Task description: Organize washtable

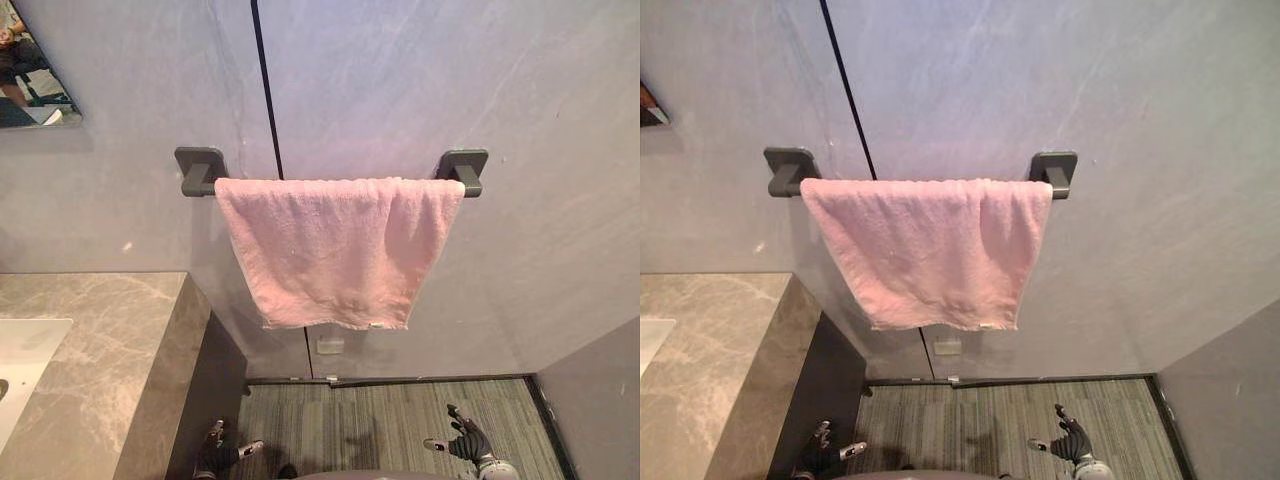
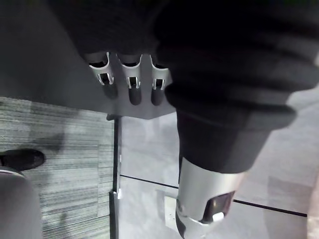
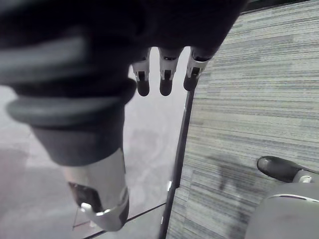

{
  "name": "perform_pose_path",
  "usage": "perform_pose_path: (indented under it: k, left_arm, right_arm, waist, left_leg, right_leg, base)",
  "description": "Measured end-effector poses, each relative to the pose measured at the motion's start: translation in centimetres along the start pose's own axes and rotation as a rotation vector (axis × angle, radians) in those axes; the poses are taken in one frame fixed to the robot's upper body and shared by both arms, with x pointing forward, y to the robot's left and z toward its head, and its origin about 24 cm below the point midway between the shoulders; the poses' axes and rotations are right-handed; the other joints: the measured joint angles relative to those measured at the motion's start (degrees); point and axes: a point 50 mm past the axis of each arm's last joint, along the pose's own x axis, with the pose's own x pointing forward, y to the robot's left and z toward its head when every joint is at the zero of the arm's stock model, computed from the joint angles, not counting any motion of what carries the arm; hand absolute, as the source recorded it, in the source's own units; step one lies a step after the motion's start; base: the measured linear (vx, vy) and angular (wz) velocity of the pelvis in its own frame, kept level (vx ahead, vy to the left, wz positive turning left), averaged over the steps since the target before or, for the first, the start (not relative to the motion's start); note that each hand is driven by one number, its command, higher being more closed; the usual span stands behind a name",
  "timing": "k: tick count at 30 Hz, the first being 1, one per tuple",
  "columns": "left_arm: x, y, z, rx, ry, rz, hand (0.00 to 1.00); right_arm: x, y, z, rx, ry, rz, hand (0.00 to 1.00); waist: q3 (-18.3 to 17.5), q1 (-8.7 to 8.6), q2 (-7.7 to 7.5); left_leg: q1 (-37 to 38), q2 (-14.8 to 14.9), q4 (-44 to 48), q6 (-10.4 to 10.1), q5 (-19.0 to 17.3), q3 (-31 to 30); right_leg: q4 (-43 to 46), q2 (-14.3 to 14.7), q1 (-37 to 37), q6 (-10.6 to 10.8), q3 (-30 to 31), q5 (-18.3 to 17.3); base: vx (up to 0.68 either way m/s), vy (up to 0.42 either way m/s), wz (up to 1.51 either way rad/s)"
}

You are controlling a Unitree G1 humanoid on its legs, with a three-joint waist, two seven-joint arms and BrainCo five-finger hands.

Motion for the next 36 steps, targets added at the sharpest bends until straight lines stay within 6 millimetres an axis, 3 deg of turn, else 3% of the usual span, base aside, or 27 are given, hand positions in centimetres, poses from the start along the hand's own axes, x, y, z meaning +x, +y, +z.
perform_pose_path:
  k: [3,4,6,8,11,12,14,15,16,17,19,20,21,22,23,24,27,28,29,32,34,36]
  left_arm:
    - [0.0,-0.1,0.0,0.003,0.001,0.002,0.00]
    - [0.0,-0.3,0.0,-0.002,-0.001,-0.002,0.00]
    - [0.3,-0.6,0.7,0.002,-0.027,-0.008,0.00]
    - [0.7,-1.0,2.1,-0.001,-0.075,-0.021,0.00]
    - [1.4,-0.9,4.7,0.004,-0.169,-0.012,0.00]
    - [1.5,-0.8,5.7,0.001,-0.208,-0.007,0.00]
    - [1.5,-0.4,6.6,-0.007,-0.244,0.006,0.00]
    - [1.5,-0.3,7.2,-0.011,-0.265,0.013,0.00]
    - [1.5,-0.4,7.2,-0.017,-0.267,0.019,0.00]
    - [1.4,-0.9,7.0,-0.047,-0.261,0.016,0.00]
    - [1.2,-1.6,6.6,-0.093,-0.249,0.020,0.00]
    - [1.3,-1.9,6.7,-0.112,-0.250,0.022,0.00]
    - [1.3,-3.0,7.0,-0.141,-0.257,-0.001,0.00]
    - [1.2,-3.3,7.0,-0.144,-0.261,-0.010,0.00]
    - [0.9,-3.8,7.0,-0.160,-0.266,-0.026,0.00]
    - [0.7,-4.4,6.7,-0.171,-0.257,-0.041,0.00]
    - [0.5,-4.3,6.2,-0.188,-0.238,-0.036,0.00]
    - [0.4,-4.3,6.2,-0.189,-0.243,-0.037,0.00]
    - [0.4,-4.3,6.4,-0.189,-0.251,-0.040,0.00]
    - [0.6,-4.2,7.5,-0.180,-0.291,-0.061,0.00]
    - [0.9,-4.4,8.2,-0.170,-0.307,-0.074,0.00]
    - [1.5,-4.9,9.8,-0.138,-0.345,-0.106,0.00]
  right_arm:
    - [0.4,-0.1,0.6,-0.014,-0.016,0.003,0.00]
    - [0.6,-0.2,1.2,-0.037,-0.033,0.011,0.00]
    - [1.1,-0.1,2.3,-0.044,-0.063,0.013,0.00]
    - [1.3,-0.1,2.9,-0.048,-0.082,0.013,0.00]
    - [1.1,0.3,4.0,-0.072,-0.131,0.021,0.00]
    - [0.8,0.7,4.3,-0.080,-0.150,0.031,0.00]
    - [0.7,0.9,5.0,-0.083,-0.183,0.033,0.00]
    - [0.8,0.5,5.9,-0.085,-0.217,0.017,0.00]
    - [0.8,0.3,6.2,-0.086,-0.229,0.012,0.00]
    - [0.9,0.0,6.9,-0.094,-0.252,0.005,0.00]
    - [1.1,0.2,7.9,-0.101,-0.283,0.014,0.00]
    - [1.1,0.3,9.0,-0.102,-0.326,0.018,0.00]
    - [1.0,0.1,9.4,-0.093,-0.345,0.013,0.00]
    - [0.9,0.0,9.4,-0.089,-0.347,0.014,0.00]
    - [0.9,-0.1,9.2,-0.091,-0.342,0.014,0.00]
    - [1.0,-0.9,8.9,-0.110,-0.326,-0.005,0.00]
    - [1.4,-1.5,8.7,-0.093,-0.302,-0.042,0.00]
    - [1.4,-1.9,8.8,-0.085,-0.306,-0.058,0.00]
    - [1.4,-2.0,8.8,-0.083,-0.306,-0.061,0.00]
    - [1.4,-1.8,8.5,-0.054,-0.293,-0.075,0.00]
    - [1.6,-2.2,8.3,-0.031,-0.280,-0.095,0.00]
    - [2.0,-3.5,7.8,0.029,-0.241,-0.157,0.00]
  waist:
    - [0.6,0.49,-0.15]
    - [0.9,1.55,0.13]
    - [1.9,1.39,-0.45]
    - [3.9,1.57,-0.70]
    - [5.1,1.57,-0.57]
    - [4.9,1.59,-1.51]
    - [4.3,2.43,-2.75]
    - [4.1,3.17,-3.42]
    - [4.3,3.39,-3.07]
    - [4.4,4.76,-1.69]
    - [4.3,6.48,-1.28]
    - [4.6,7.34,-1.49]
    - [6.0,6.58,0.32]
    - [6.1,6.05,0.61]
    - [6.3,5.41,1.38]
    - [6.8,4.92,2.48]
    - [7.7,4.53,1.49]
    - [7.6,4.37,1.22]
    - [7.5,4.27,1.28]
    - [6.9,2.62,1.85]
    - [6.1,0.85,2.56]
    - [4.6,-1.74,5.17]
  left_leg:
    - [0.3,0.1,0.3,0.0,-0.5,1.3]
    - [0.2,0.1,0.4,0.1,-0.9,2.3]
    - [-1.5,-0.1,2.3,0.3,-1.5,2.9]
    - [-5.2,0.2,8.5,0.6,-4.5,2.1]
    - [-13.2,1.5,19.2,0.7,-8.3,-2.8]
    - [-15.4,1.5,22.3,0.2,-8.9,-5.3]
    - [-18.9,1.6,25.9,-0.1,-8.8,-6.8]
    - [-20.6,2.2,27.3,-1.1,-8.2,-7.7]
    - [-20.8,2.7,27.3,-1.7,-7.8,-8.1]
    - [-20.9,4.3,26.6,-3.0,-7.0,-8.3]
    - [-22.0,5.8,24.5,-4.4,-5.2,-8.3]
    - [-22.8,5.8,23.7,-5.5,-3.4,-8.8]
    - [-23.5,6.8,22.0,-4.9,0.1,-11.5]
    - [-23.6,7.1,20.5,-4.0,1.7,-11.8]
    - [-23.1,7.6,15.9,-1.3,5.5,-12.0]
    - [-22.8,9.4,12.7,-1.4,5.0,-10.3]
    - [-22.6,7.4,19.3,-1.6,5.1,-7.2]
    - [-22.0,6.1,27.1,-2.6,0.7,-3.3]
    - [-21.9,6.1,29.0,-2.7,-0.9,-2.4]
    - [-16.0,7.0,39.0,-1.7,-10.8,4.1]
    - [-8.9,6.8,33.2,-2.3,-12.7,5.7]
    - [-0.3,5.4,11.5,-4.0,-11.3,4.6]
  right_leg:
    - [2.0,0.0,-1.3,0.0,1.3,-1.1]
    - [5.7,-0.1,-3.6,0.1,2.6,-2.7]
    - [12.1,-1.1,-7.4,0.6,3.2,-5.2]
    - [17.9,-1.6,-10.4,1.6,3.9,-6.4]
    - [33.4,-2.4,-16.0,1.0,6.4,-10.2]
    - [38.9,-3.5,-16.0,1.0,7.4,-10.7]
    - [40.9,-3.9,-15.8,2.6,9.9,-12.8]
    - [41.9,-2.4,-15.9,2.6,11.2,-15.0]
    - [41.9,-1.4,-15.9,2.8,11.9,-15.6]
    - [41.1,1.0,-15.5,2.7,13.6,-16.3]
    - [37.8,2.8,-14.5,1.1,14.7,-20.4]
    - [35.3,2.9,-14.0,-1.8,13.7,-24.6]
    - [36.1,4.4,-14.0,-2.5,9.9,-24.4]
    - [36.1,4.7,-14.0,-2.9,8.2,-24.2]
    - [35.7,5.4,-14.1,-4.6,4.3,-23.3]
    - [33.8,6.5,-13.7,-7.3,0.5,-21.7]
    - [31.8,4.2,-13.1,-8.9,-3.3,-19.8]
    - [29.7,2.7,-12.9,-9.5,-5.7,-17.9]
    - [29.1,2.3,-13.0,-9.7,-6.6,-17.4]
    - [23.5,1.4,-10.5,-10.3,-13.1,-13.8]
    - [22.7,0.7,-9.9,-9.7,-17.1,-13.1]
    - [21.6,1.0,-10.5,-8.6,-22.5,-11.9]
  base:
    - [0.01,0.001,-0.21]
    - [0.00,0.014,-0.43]
    - [-0.01,-0.003,-0.17]
    - [-0.07,-0.011,0.16]
    - [-0.03,-0.039,0.74]
    - [0.04,-0.161,0.97]
    - [-0.01,-0.299,0.80]
    - [-0.08,-0.306,0.69]
    - [-0.18,-0.372,0.43]
    - [-0.20,-0.290,0.06]
    - [-0.23,-0.308,0.08]
    - [-0.26,-0.343,0.69]
    - [-0.33,-0.403,0.93]
    - [-0.28,-0.314,1.34]
    - [-0.30,-0.286,1.36]
    - [-0.28,-0.262,1.25]
    - [-0.21,-0.171,0.97]
    - [-0.18,-0.116,0.78]
    - [-0.22,-0.090,0.91]
    - [-0.14,0.007,1.02]
    - [-0.12,0.062,1.24]
    - [-0.16,0.130,1.30]
